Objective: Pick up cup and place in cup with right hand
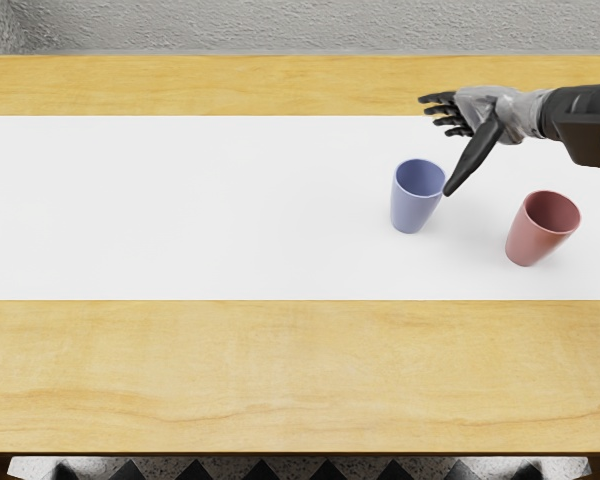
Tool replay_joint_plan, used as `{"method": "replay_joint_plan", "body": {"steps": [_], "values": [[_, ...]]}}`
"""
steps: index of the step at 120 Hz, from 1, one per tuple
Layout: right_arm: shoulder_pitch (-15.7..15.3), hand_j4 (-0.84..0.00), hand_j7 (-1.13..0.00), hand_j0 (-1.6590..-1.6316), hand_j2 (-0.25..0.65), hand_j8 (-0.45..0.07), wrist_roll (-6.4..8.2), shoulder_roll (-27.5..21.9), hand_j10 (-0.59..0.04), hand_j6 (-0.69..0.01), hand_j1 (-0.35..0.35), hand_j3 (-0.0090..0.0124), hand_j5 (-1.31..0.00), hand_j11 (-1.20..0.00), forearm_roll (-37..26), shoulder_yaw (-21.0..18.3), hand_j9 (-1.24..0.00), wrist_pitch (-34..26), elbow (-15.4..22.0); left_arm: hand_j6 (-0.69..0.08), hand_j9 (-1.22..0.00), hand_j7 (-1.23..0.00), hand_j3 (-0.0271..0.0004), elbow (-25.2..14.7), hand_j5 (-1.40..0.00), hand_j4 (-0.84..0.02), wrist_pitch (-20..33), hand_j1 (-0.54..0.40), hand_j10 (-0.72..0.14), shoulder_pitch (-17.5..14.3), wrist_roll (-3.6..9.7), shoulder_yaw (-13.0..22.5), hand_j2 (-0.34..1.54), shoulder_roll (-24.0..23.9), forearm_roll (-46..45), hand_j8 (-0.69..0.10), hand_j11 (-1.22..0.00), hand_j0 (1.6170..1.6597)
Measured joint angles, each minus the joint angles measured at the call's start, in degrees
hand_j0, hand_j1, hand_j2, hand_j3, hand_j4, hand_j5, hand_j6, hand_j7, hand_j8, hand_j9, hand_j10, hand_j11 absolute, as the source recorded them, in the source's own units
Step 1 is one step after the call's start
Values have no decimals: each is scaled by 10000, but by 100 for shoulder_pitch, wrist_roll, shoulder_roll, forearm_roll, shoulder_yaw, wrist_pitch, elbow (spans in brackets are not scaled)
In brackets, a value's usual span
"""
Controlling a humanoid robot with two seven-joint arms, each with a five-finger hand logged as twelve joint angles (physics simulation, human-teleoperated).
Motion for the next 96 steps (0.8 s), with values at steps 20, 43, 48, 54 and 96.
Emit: {"method": "replay_joint_plan", "body": {"steps": [20, 43, 48, 54, 96], "values": [[-136, -390, -484, -16581, -68, -391, 9, 26, -385, -397, -3050, 0, -486, -485, -230, -132, -485, -511, 345, -104, -130, -131, -1, 0, -131, -103, -1, 3371, -102, 0, 0, 0, 21, 0, 0, -104, -130, 16581], [-321, -775, -982, -16581, -142, -777, 12, 80, -770, -783, -2592, 0, -985, -983, -500, -171, -984, -883, 464, -104, -130, -130, -1, -1, -130, -103, 0, 3372, -102, 0, 0, 0, 21, 0, 0, -103, -130, 16581], [-363, -853, -1083, -16581, -157, -855, 11, 110, -848, -861, -2499, 0, -1086, -1084, -572, -174, -1085, -960, 470, -104, -130, -130, -1, 0, -130, -103, 0, 3372, -102, 0, 0, 0, 21, 0, 0, -103, -129, 16581], [-407, -931, -1185, -16581, -172, -934, 10, 158, -926, -941, -2406, 0, -1188, -1186, -643, -176, -1187, -1052, 474, -104, -129, -129, -1, 0, -130, -103, 0, 3372, -102, 0, 0, 0, 21, 0, 0, -103, -129, 16581], [-536, -1412, -1809, -16581, -264, -1415, 7, 364, -1407, -1423, -1832, 0, -1812, -1810, -846, -185, -1811, -1457, 442, -103, -129, -129, -1, 0, -129, -102, 0, 3373, -101, 1, 0, 0, 21, 0, 0, -103, -129, 16581]]}}
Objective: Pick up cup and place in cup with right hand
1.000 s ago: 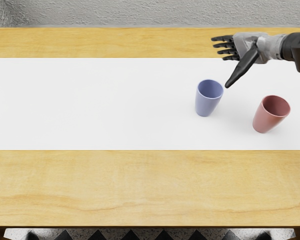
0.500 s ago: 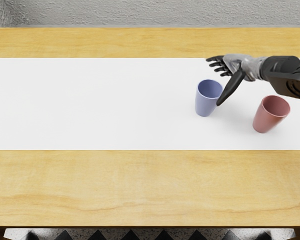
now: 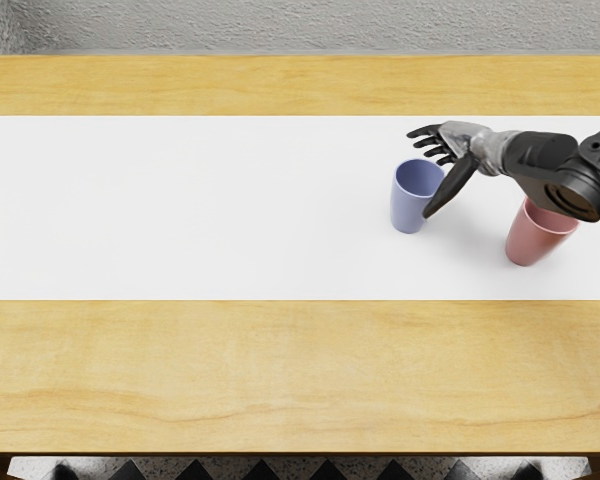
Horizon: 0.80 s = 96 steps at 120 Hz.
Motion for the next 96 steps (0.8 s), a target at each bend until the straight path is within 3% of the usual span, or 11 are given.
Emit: {"method": "replay_joint_plan", "body": {"steps": [23, 30, 33, 39, 43, 61, 84, 87, 89, 90, 96], "values": [[-11, -1565, -2009, -16582, -236, -1568, -11, 154, -1560, -1579, -1560, 0, -2016, -2015, -125, -4, -2016, -154, -69, -103, -129, -129, -1, 0, -129, -102, 0, 3373, -101, -1, 0, 0, 21, 0, 0, -103, -128, 16581], [-9, -1579, -2045, -16585, 169, -1563, -10, 215, -1545, -1611, -826, 0, -2079, -2109, -141, -48, -2097, -172, -104, -103, -129, -129, -1, 0, -129, -102, 0, 3373, -101, -1, 0, 1, 21, 0, 0, -102, -129, 16581], [-9, -1603, -2057, -16586, 339, -1566, -7, 235, -1537, -1619, -93, 0, -2074, -2134, -138, -60, -2112, -181, -113, -103, -129, -129, -1, 0, -130, -102, 0, 3372, -101, -1, 0, 0, 22, 0, 0, -102, -129, 16581], [-9, -1602, -2078, -16583, 510, -1569, -10, 266, -1541, -1630, 10, 0, -2111, -2165, -150, -85, -2145, -186, -137, -103, -129, -129, -1, 0, -130, -102, 0, 3372, -101, -1, 0, 1, 22, 0, 0, -102, -129, 16581], [-8, -1584, -2089, -16585, 856, -1549, -10, 287, -1520, -1632, 548, 0, -2152, -2211, -154, -96, -2188, -187, -148, -104, -130, -130, -1, 0, -131, -103, 0, 3371, -101, -1, 0, 0, 22, 0, 0, -103, -130, 16581], [-6, -1927, -2423, -16581, 203, -1900, -11, 338, -1872, -1947, -195, 0, -2444, -2495, -174, -118, -2477, -190, -171, -103, -130, -130, -2, 0, -131, -102, 0, 3371, -101, -1, 0, 1, 22, 0, 0, -102, -130, 16581], [2, -3181, -3945, -16576, -201, -3133, -6, 327, -3107, -3177, 427, 4, -3932, -4017, -182, -117, -4001, -12, -147, -103, -131, -131, -2, -2, -132, -102, 0, 3371, -101, -1, 0, 0, 23, 0, 0, -103, -131, 16581], [3, -3353, -4170, -16564, -447, -3293, -7, 322, -3268, -3355, 237, -8, -4167, -4274, -182, -114, -4259, 25, -142, -103, -131, -131, -2, -1, -132, -102, 0, 3371, -101, -1, 0, -1, 23, 0, 0, -103, -131, 16581], [5, -3458, -4322, -16565, -513, -3396, -9, 319, -3374, -3546, 370, 9, -4327, -4431, -182, -111, -4418, 49, -139, -103, -131, -131, -3, -1, -132, -102, 0, 3370, -101, -1, 0, -1, 24, 0, 0, -103, -131, 16581], [5, -3516, -4398, -16566, -534, -3445, -9, 317, -3424, -3513, 445, 4, -4390, -4506, -180, -111, -4492, 59, -137, -103, -131, -131, -3, -1, -132, -102, 0, 3370, -101, -1, 0, -1, 24, 0, 0, -103, -131, 16581], [9, -3826, -4886, -16557, -804, -3204, -11, 302, -3524, -3528, 618, -11, -4897, -5008, -169, -110, -4993, 129, -125, -104, -132, -132, -3, 0, -133, -103, 0, 3370, -101, -1, 0, 0, 24, 0, 1, -103, -132, 16581]]}}
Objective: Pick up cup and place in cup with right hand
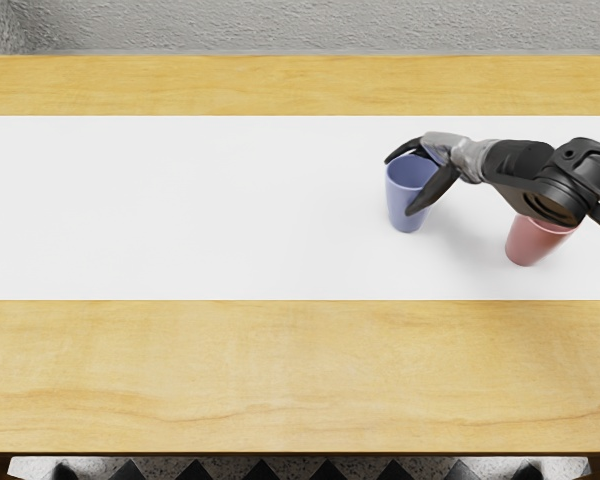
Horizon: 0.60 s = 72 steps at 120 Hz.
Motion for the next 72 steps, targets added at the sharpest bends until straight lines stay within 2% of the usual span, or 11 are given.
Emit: {"method": "replay_joint_plan", "body": {"steps": [9, 11, 22, 25, 26, 31, 50, 53, 54, 59, 72], "values": [[0, -4050, -5582, -16547, -1355, -2652, 0, -32, -2992, -2987, 727, -3, -5490, -5688, 33, 0, -5604, 78, 20, -104, -132, -132, -3, 0, -133, -104, 0, 3369, -101, 0, 0, -2, 24, 0, 0, -103, -132, 16581], [1, -3849, -5720, -16551, -1217, -2336, 0, -37, -2813, -2686, 857, 21, -5652, -5851, 38, 1, -5774, 93, 26, -104, -132, -133, -3, 0, -133, -104, 0, 3369, -101, 0, 0, -3, 24, 0, 1, -103, -132, 16581], [8, -3237, -6384, -16556, -574, -1765, 1, -95, -2119, -2325, 1109, -15, -6202, -6497, 103, 11, -6418, 173, 72, -104, -131, -131, -2, 0, -131, -105, 1, 3371, -100, 0, 0, -2, 22, 0, 0, -103, -130, 16581], [13, -3306, -6555, -16550, -869, -1710, -1, -121, -2113, -2293, 1175, -8, -6409, -6648, 115, 16, -6586, 211, 80, -105, -130, -130, -1, 0, -131, -105, 0, 3371, -100, 0, 0, -2, 21, 0, 0, -103, -130, 16581], [16, -3313, -6607, -16550, -821, -1547, -1, -131, -2040, -2273, 1154, 14, -6583, -6717, 117, 18, -6691, 229, 81, -105, -129, -130, -1, 0, -130, -105, 1, 3372, -100, 0, 0, -2, 21, 0, 0, -103, -129, 16581], [28, -3284, -6840, -16544, -575, -1624, -4, -186, -2205, -2356, 1163, -6, -7075, -6975, 119, 35, -6955, 313, 86, -104, -129, -129, -1, 0, -130, -105, 1, 3372, -100, 0, 0, -1, 20, 0, 0, -103, -129, 16581], [73, -2813, -7395, -16514, -341, -1309, -12, -445, -1754, -2063, 1231, 16, -8338, -7872, 239, 142, -7878, 650, 119, -104, -127, -127, 0, 0, -128, -104, 0, 3373, -100, 0, 0, -1, 19, 0, 0, -102, -127, 16581], [82, -2825, -7447, -16512, -232, -1308, -13, -491, -1846, -2140, 1272, -3, -8372, -7937, 258, 180, -7944, 717, 123, -104, -127, -127, 0, 0, -128, -104, 0, 3374, -100, 0, 0, -1, 19, 0, 0, -102, -127, 16581], [86, -2818, -7461, -16514, -214, -1287, -14, -506, -1863, -2059, 1310, 26, -8410, -7995, 265, 196, -7991, 743, 124, -104, -127, -127, 0, 0, -128, -104, 0, 3374, -100, 0, 0, -1, 19, 0, 0, -102, -127, 16581], [105, -2861, -7528, -16505, -156, -1262, -16, -590, -1835, -2040, 1315, -10, -8481, -8096, 319, 275, -8076, 873, 130, -104, -127, -128, 0, 0, -128, -104, 0, 3373, -100, 0, 0, -1, 19, 0, 0, -102, -127, 16581], [204, -2821, -7638, -16479, -357, -1177, -21, -936, -1792, -1995, 1183, -3, -8598, -8248, 502, 383, -8212, 1135, 269, -104, -128, -129, 0, 0, -129, -104, 1, 3373, -101, 0, 0, -1, 20, 0, 0, -103, -128, 16581]]}}
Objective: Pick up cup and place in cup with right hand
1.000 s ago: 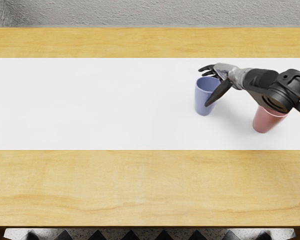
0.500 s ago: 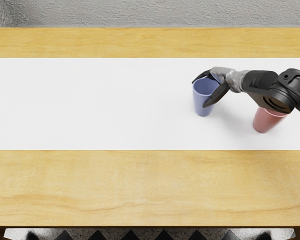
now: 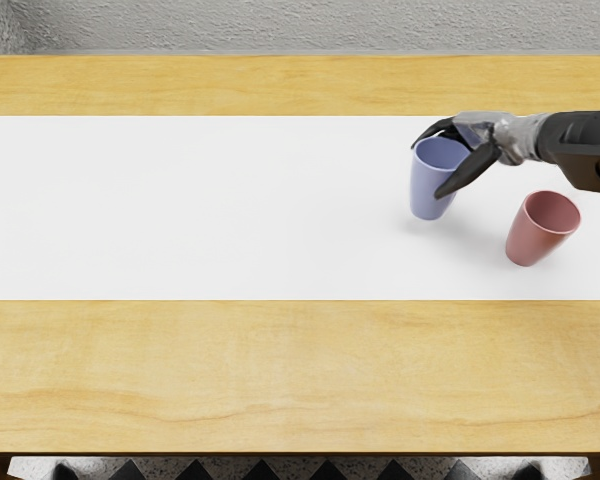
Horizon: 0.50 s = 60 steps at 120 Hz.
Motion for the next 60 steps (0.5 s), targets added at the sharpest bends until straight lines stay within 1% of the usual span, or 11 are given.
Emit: {"method": "replay_joint_plan", "body": {"steps": [18, 20, 31, 34, 37, 38, 40, 41, 44, 45, 60], "values": [[137, -2734, -7707, -16477, -361, -1043, -2, -739, -1732, -1923, 1254, -7, -8712, -8322, 296, 45, -8313, 179, 489, -104, -129, -129, 0, 0, -130, -104, 0, 3372, -101, 0, 0, 1, 20, 0, 0, -103, -129, 16581], [150, -2695, -7712, -16477, -322, -1042, -2, -828, -1717, -1899, 1260, -1, -8729, -8332, 314, 48, -8324, 189, 556, -104, -129, -129, 0, 0, -130, -104, 0, 3372, -101, 0, 0, 1, 20, 0, 0, -103, -129, 16581], [236, -2699, -7733, -16476, -331, -997, -3, -1324, -1722, -1874, 1291, -7, -8705, -8336, 479, 55, -8315, 218, 923, -104, -129, -129, 0, 0, -129, -103, -1, 3372, -101, 0, 0, 2, 20, 0, 0, -103, -128, 16581], [261, -2640, -7738, -16478, -287, -986, -3, -1454, -1676, -1838, 1302, 2, -8740, -8351, 516, 56, -8334, 227, 1018, -104, -128, -129, 0, 1, -129, -103, -1, 3373, -101, 0, 0, 2, 20, 0, 0, -103, -128, 16581], [282, -2682, -7741, -16477, -311, -984, -3, -1582, -1702, -1860, 1301, -7, -8725, -8344, 561, 57, -8325, 235, 1108, -104, -128, -129, 0, 1, -129, -103, -1, 3373, -101, 0, 0, 2, 20, 0, 0, -103, -128, 16581], [289, -2638, -7743, -16477, -304, -993, -3, -1623, -1687, -1836, 1299, 0, -8738, -8350, 574, 58, -8333, 242, 1135, -103, -128, -129, 0, 1, -129, -103, -1, 3373, -101, 0, 0, 2, 20, 0, 0, -103, -128, 16581], [303, -2652, -7745, -16478, -264, -988, -3, -1708, -1675, -1843, 1305, -2, -8747, -8353, 605, 58, -8337, 256, 1190, -103, -128, -129, 0, 1, -129, -103, -1, 3373, -101, 0, 0, 2, 20, 0, 0, -103, -128, 16581], [309, -2617, -7746, -16479, -274, -986, -3, -1750, -1659, -1831, 1311, 2, -8768, -8359, 618, 57, -8349, 263, 1215, -103, -128, -129, 0, 1, -129, -103, -1, 3373, -101, 0, 0, 2, 20, 0, 0, -102, -128, 16581], [326, -2606, -7749, -16479, -233, -954, -3, -1869, -1671, -1829, 1316, -2, -8787, -8364, 654, 57, -8360, 284, 1289, -103, -128, -129, 0, 0, -129, -103, 0, 3373, -101, 0, 0, 1, 20, 0, 0, -102, -128, 16581], [330, -2583, -7750, -16480, -239, -959, -3, -1907, -1650, -1815, 1315, 2, -8807, -8371, 663, 56, -8371, 291, 1311, -103, -128, -129, 0, 0, -129, -103, 0, 3373, -101, 0, 0, 1, 20, 0, 0, -102, -128, 16581], [356, -2588, -7759, -16478, -157, -928, 18, -2412, -1660, -1824, 1325, -6, -8852, -8401, 745, 49, -8405, 402, 1570, -104, -130, -130, 0, -1, -130, -104, 0, 3371, -102, 0, 0, 1, 20, 0, 0, -103, -129, 16581]]}}
